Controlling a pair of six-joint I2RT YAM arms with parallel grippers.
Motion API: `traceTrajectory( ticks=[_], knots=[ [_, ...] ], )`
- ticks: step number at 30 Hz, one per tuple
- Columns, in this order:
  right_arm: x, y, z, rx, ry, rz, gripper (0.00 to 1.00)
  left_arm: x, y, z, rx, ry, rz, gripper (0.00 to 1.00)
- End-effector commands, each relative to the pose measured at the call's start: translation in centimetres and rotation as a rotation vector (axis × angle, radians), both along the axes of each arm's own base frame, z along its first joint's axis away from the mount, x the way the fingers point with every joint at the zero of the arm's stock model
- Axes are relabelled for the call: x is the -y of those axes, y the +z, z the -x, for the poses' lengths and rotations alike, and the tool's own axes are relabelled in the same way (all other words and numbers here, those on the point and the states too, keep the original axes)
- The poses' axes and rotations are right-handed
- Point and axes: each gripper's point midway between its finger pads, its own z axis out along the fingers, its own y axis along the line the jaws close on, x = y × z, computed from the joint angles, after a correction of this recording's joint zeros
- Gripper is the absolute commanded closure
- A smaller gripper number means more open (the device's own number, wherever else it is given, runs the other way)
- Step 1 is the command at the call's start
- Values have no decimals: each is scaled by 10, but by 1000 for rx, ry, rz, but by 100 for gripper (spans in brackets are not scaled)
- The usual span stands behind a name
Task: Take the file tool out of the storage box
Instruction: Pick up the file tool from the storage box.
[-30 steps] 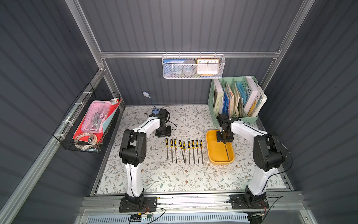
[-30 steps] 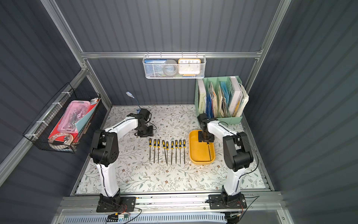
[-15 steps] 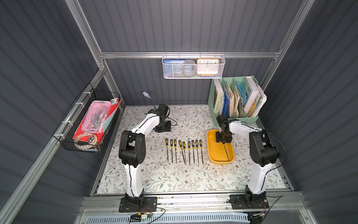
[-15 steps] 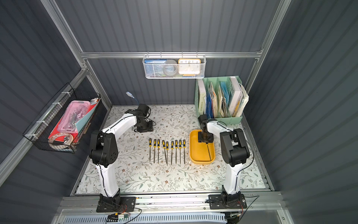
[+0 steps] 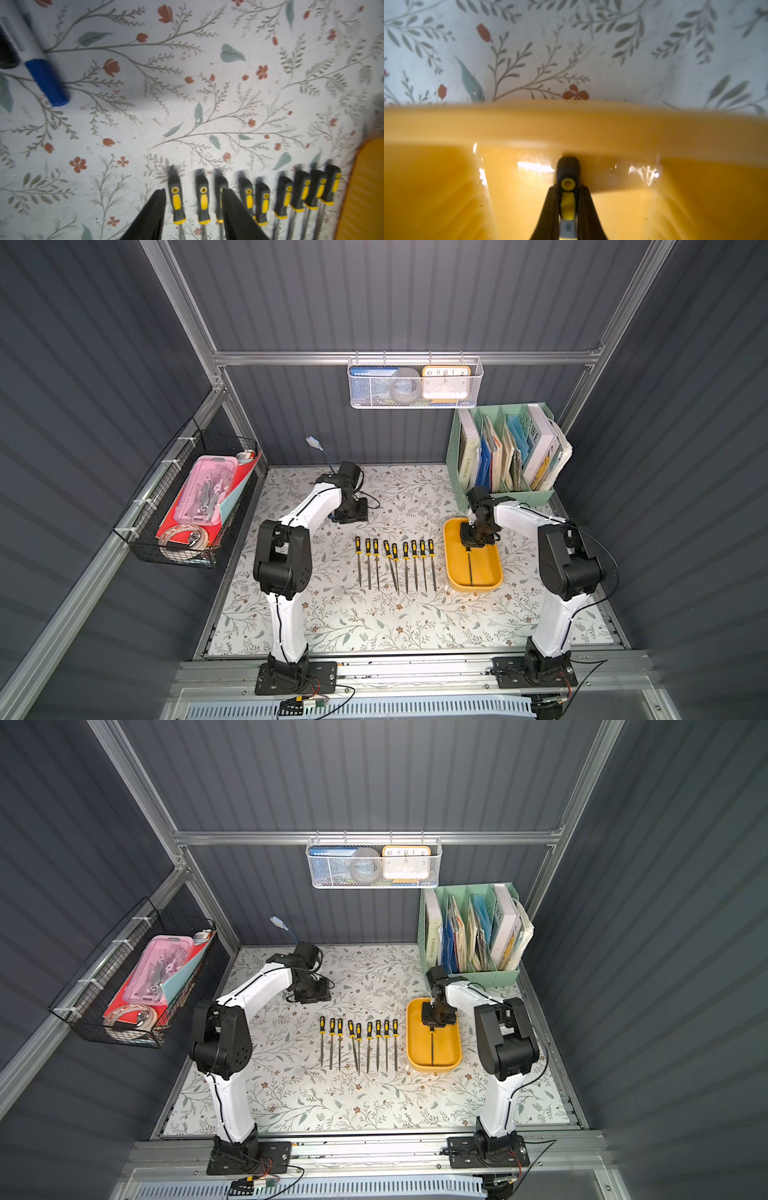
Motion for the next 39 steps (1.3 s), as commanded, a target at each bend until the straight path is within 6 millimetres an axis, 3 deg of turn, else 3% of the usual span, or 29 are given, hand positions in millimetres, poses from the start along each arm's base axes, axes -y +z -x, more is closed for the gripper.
traceTrajectory(
  ticks=[1,5,9,12,15,21,27,35,39],
  knots=[
    [-16,41,-3,41,27,-102,100,49,64,-2,135,-164,281,51],
    [-61,126,-14,229,152,-387,100,90,127,-2,259,-312,560,51],
    [-102,204,-5,375,276,-701,100,110,185,10,371,-430,761,51],
    [-125,241,5,404,337,-920,100,120,205,25,390,-492,883,51],
    [-144,265,16,392,386,-1067,100,123,219,38,410,-547,929,49],
    [-177,285,27,402,450,-1128,100,127,234,60,407,-653,997,48],
    [-199,297,28,409,484,-1163,100,133,220,71,354,-696,1004,48],
    [-208,297,23,423,479,-1166,100,144,213,86,311,-751,1023,54],
    [-208,296,20,435,469,-1161,100,144,204,87,283,-750,1023,66]
  ],
)
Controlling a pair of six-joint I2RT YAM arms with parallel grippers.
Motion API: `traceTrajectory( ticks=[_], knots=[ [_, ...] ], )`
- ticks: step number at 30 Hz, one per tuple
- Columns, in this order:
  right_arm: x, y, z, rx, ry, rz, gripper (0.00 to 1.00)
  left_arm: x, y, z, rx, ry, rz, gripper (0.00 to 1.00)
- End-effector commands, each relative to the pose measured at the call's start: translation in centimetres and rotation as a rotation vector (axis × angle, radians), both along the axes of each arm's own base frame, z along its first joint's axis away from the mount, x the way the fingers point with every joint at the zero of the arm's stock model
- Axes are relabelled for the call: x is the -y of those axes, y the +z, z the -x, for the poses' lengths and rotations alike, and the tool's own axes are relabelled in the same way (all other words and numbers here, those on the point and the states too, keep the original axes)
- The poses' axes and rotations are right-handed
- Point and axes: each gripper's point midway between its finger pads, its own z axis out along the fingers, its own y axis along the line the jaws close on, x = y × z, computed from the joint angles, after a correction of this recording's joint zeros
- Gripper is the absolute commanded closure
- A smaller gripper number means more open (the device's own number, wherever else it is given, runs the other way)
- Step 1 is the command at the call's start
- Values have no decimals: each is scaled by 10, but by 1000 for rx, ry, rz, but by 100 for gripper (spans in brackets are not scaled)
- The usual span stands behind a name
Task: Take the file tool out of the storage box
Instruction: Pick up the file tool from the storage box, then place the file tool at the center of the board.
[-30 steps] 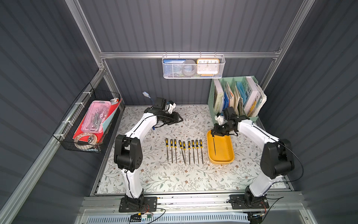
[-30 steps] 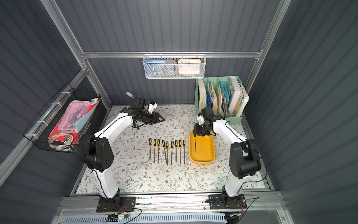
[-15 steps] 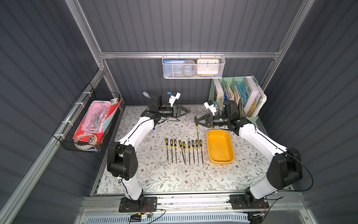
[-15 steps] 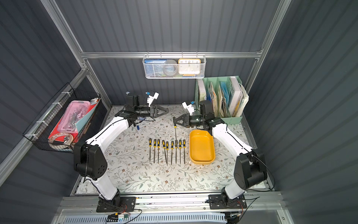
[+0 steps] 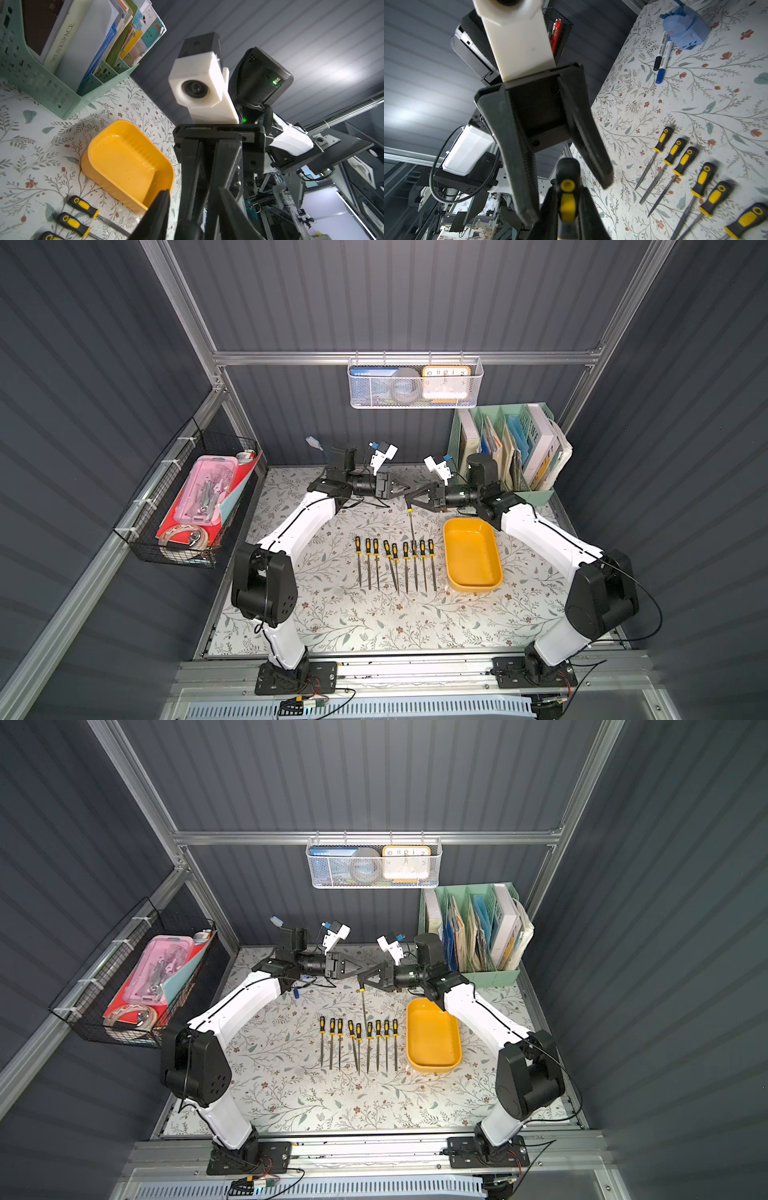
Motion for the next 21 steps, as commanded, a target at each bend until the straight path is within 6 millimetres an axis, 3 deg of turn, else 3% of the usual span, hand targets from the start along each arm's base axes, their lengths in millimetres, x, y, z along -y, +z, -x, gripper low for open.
traceTrajectory(
  ticks=[1,9,11,14,16,18,20,21],
  knots=[
    [-3,18,-7,64,-14,-31,100,1,-8,11,-22,-51,-1,69],
    [-5,21,-14,74,-38,-57,100,1,-13,15,-35,-67,-3,86],
    [-5,22,-16,76,-48,-62,100,1,-13,16,-38,-70,-2,100],
    [-3,21,-20,82,-72,-55,97,0,-13,16,-35,-64,-5,100],
    [-1,16,-25,87,-107,-34,83,-1,-16,9,-35,-14,-31,100],
    [4,6,-32,75,-152,3,62,-8,-26,-2,-57,53,-70,100],
    [13,-6,-38,75,-209,60,28,-22,-43,-22,-101,173,-150,100],
    [18,-12,-41,76,-243,89,18,-29,-52,-31,-119,230,-192,100]
  ],
)
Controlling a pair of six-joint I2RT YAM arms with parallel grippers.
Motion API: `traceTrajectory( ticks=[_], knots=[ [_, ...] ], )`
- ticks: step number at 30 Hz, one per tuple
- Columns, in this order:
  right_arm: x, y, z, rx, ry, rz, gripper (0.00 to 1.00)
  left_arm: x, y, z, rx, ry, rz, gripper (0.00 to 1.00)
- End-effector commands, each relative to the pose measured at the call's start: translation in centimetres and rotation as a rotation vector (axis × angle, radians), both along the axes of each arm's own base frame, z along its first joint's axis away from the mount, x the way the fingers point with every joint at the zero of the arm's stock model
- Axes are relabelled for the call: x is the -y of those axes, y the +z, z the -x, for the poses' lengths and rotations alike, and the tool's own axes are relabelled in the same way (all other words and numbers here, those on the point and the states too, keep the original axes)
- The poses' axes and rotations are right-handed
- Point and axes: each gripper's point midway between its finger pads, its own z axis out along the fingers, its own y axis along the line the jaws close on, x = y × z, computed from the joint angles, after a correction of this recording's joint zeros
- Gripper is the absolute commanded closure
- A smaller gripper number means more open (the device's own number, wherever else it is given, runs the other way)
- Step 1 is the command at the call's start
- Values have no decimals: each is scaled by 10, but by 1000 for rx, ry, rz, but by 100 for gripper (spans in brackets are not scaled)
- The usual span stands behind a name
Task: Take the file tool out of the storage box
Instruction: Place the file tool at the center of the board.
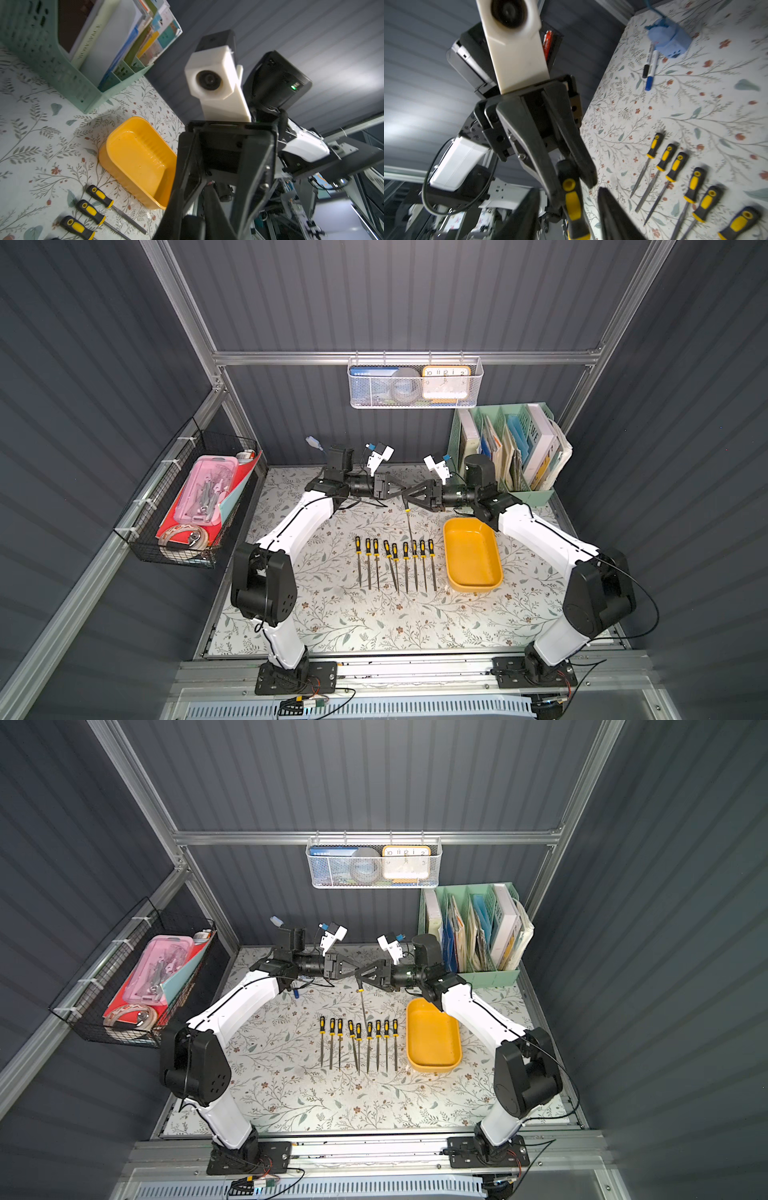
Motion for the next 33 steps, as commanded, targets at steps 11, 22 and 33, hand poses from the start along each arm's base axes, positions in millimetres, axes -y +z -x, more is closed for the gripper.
traceTrajectory(
  ticks=[11,22,33],
  knots=[
    [73,-53,-23,-5,-315,314,7,-116,-157,-47,-279,508,-846,100],
    [90,-98,-6,-98,-325,429,5,-161,-208,-36,-368,564,-1143,100],
    [100,-118,0,-140,-313,488,5,-185,-249,-22,-426,589,-1249,100]
  ],
)
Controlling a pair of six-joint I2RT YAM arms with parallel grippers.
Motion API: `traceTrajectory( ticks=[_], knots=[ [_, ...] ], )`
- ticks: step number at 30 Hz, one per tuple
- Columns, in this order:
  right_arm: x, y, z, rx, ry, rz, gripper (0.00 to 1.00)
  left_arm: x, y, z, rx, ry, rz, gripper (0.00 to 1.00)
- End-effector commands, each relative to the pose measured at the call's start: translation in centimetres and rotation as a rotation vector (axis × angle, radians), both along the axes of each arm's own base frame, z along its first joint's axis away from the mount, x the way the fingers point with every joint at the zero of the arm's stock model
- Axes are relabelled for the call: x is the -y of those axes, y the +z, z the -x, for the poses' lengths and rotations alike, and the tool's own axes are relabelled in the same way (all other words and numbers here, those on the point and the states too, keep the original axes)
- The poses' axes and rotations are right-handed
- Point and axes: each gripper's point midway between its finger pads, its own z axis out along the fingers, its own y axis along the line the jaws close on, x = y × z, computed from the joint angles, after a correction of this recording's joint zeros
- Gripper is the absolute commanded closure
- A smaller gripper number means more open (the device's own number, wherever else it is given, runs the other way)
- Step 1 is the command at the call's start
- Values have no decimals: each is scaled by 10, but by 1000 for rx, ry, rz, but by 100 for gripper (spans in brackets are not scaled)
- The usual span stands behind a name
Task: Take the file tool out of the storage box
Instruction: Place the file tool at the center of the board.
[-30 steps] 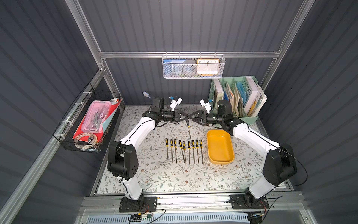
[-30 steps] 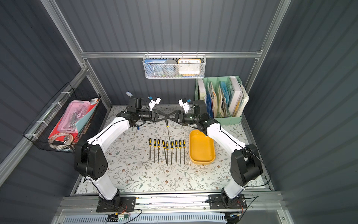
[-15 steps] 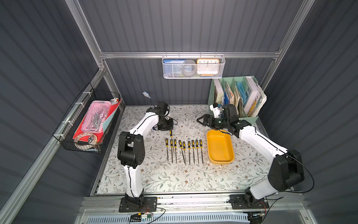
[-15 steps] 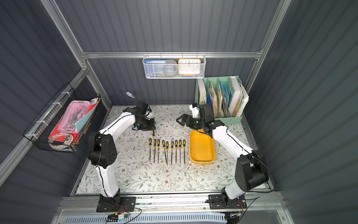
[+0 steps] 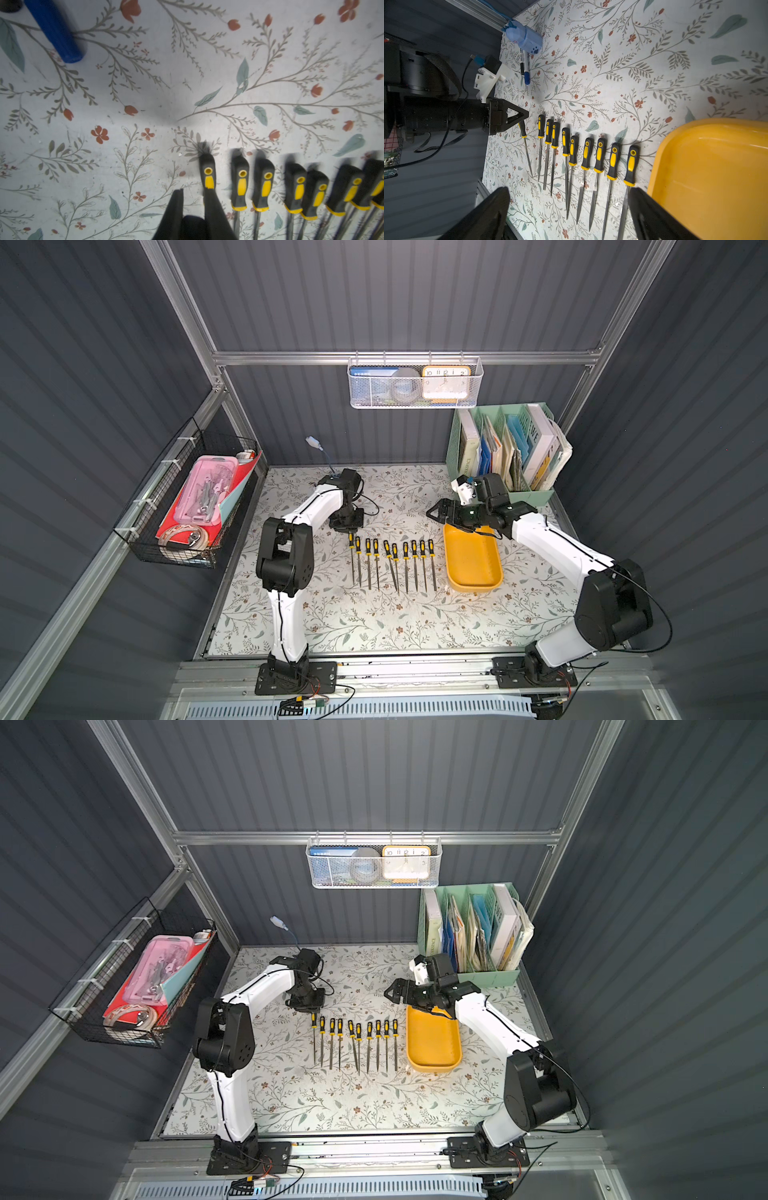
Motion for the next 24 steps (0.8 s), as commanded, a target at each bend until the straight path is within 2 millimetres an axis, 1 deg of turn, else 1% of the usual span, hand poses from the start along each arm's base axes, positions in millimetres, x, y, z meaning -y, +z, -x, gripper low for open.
traceTrajectory(
  ticks=[1,6,7,8,10,12,18,19,21,24],
  knots=[
    [7,-8,4,-13,2,34,5,-14,-19,4,-33,18,-53,100],
    [13,-7,4,-14,-4,42,5,-17,-26,-2,-17,42,-63,100],
    [14,-7,4,-15,-6,41,5,-18,-29,-3,-23,48,-67,96],
    [16,-7,4,-15,-7,44,5,-19,-31,-3,-24,48,-70,89],
    [18,-9,4,-20,-6,46,5,-20,-35,-4,-26,51,-79,83],
    [20,-8,5,-20,-8,46,5,-23,-37,-5,-27,56,-89,70],
    [24,-6,5,-14,-13,51,5,-27,-34,-9,-12,67,-109,53],
    [25,-5,5,-10,-12,53,5,-28,-31,-11,-1,72,-115,50],
    [27,-1,5,6,-15,63,4,-30,-17,-20,46,85,-124,43],
    [33,7,5,49,-32,92,4,-33,21,-40,162,101,-138,19]
  ],
)
